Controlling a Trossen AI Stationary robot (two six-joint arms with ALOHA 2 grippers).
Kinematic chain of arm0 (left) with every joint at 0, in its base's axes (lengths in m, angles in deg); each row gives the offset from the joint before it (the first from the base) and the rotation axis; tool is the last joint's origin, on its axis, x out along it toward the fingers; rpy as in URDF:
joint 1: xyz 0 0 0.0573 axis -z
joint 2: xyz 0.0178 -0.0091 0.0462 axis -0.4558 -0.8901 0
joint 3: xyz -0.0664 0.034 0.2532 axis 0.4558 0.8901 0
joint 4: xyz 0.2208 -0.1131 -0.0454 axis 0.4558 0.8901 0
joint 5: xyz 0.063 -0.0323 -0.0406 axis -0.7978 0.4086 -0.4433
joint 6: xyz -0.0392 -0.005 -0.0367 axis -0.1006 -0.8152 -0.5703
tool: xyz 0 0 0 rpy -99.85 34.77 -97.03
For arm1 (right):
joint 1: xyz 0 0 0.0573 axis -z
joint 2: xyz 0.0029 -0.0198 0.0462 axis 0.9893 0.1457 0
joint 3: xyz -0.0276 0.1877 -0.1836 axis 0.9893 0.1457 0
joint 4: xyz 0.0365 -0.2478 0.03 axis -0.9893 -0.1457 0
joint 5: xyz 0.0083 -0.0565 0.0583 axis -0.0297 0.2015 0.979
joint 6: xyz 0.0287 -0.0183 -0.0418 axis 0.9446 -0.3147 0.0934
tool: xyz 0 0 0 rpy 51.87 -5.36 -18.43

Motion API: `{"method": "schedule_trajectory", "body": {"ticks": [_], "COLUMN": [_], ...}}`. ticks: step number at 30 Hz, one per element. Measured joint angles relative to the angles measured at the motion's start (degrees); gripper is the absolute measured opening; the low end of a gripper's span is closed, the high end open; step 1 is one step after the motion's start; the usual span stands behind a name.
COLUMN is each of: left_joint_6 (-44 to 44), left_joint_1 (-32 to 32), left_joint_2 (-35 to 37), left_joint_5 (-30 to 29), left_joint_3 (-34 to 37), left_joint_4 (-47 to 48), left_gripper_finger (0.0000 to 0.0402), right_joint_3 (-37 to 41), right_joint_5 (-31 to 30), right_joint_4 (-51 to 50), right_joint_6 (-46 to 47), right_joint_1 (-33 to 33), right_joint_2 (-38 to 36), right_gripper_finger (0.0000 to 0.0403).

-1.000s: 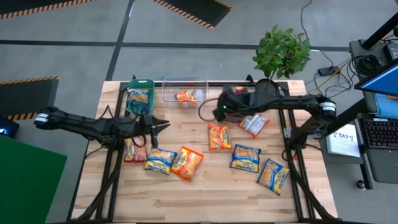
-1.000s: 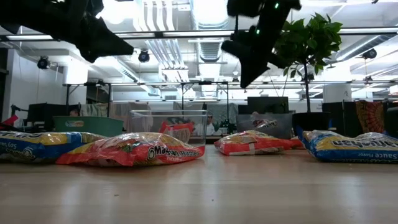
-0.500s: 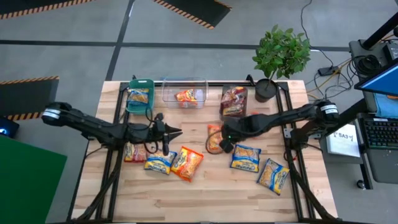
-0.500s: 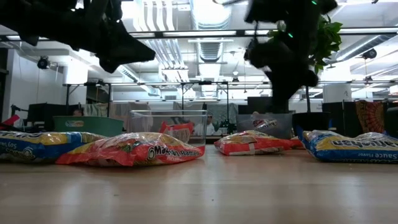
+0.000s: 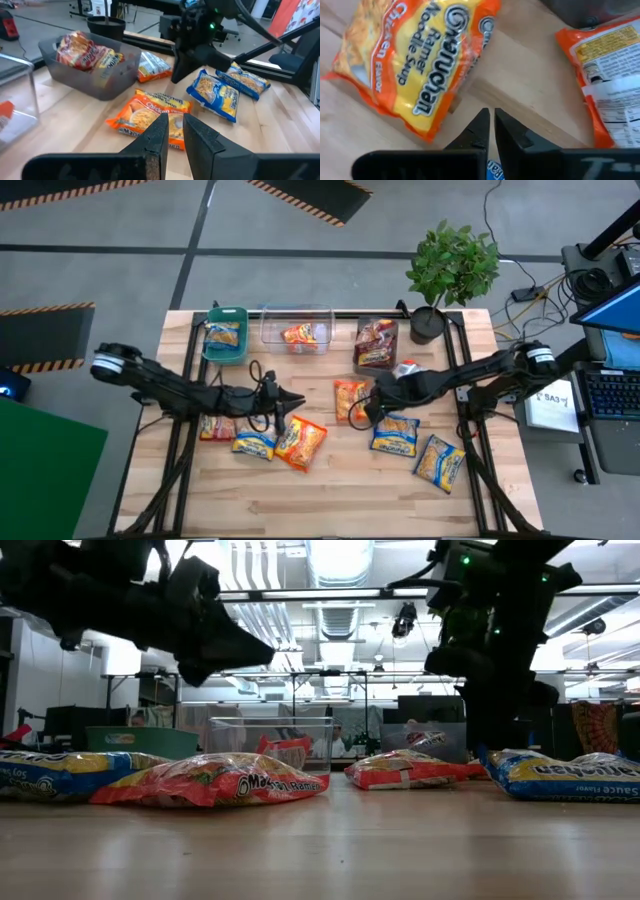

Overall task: Sort Maruchan noodles
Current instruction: Put the orange noodle pack into the transparent bin

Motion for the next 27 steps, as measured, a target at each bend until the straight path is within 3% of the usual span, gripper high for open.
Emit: {"method": "schedule_trajectory", "body": {"ticks": [6,17,27], "left_joint_6": [-1.36,0.98,0.87], "left_joint_1": [0.00,0.00,0.00], "left_joint_2": [-5.31,-10.66,-11.73], "left_joint_5": [0.52,3.14,3.10], "left_joint_3": [-1.10,-6.59,-7.17], "left_joint_4": [-2.72,-0.46,1.15], "left_gripper_finger": [0.0040,0.0040,0.0040], "right_joint_3": [0.11,1.45,1.58], "right_joint_5": [0.73,0.74,0.66], "right_joint_4": [2.75,16.45,25.19], "right_joint_6": [-0.34,-3.18,-4.14], "right_joint_1": [1.43,3.18,4.50], "right_joint_2": [-0.22,2.64,8.12], "right_gripper_finger": [0.0093,0.0236,0.0294]}}
